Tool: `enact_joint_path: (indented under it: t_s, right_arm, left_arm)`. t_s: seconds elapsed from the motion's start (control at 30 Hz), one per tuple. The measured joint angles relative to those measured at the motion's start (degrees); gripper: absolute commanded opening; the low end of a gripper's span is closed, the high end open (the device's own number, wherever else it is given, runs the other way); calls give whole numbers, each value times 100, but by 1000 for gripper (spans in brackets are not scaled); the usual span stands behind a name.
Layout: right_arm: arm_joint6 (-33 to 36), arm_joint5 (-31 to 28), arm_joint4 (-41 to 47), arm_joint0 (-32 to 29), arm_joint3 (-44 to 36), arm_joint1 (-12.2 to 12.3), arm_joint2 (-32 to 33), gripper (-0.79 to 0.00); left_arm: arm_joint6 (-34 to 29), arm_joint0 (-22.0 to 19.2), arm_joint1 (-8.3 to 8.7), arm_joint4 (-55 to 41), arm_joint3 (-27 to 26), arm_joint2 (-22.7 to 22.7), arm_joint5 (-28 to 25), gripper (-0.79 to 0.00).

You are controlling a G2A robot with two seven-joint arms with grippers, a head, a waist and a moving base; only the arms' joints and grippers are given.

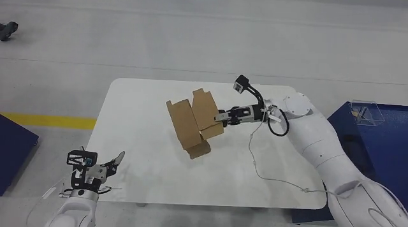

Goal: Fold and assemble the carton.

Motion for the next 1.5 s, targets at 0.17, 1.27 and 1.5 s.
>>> enact_joint_path:
  t_s: [0.17,1.27,1.5]
  right_arm:
    - [207,206,420,-459,-1163,415,881,-785]
    - [549,577,874,-1589,-2810,823,2131,-785]
    - [-37,1319,2384,-1988,-2937,687,1976,-785]
  left_arm:
    - [0,0,0,0,0,0,0,0]
    - [0,0,0,0,0,0,0,0]
    - [0,0,0,0,0,0,0,0]
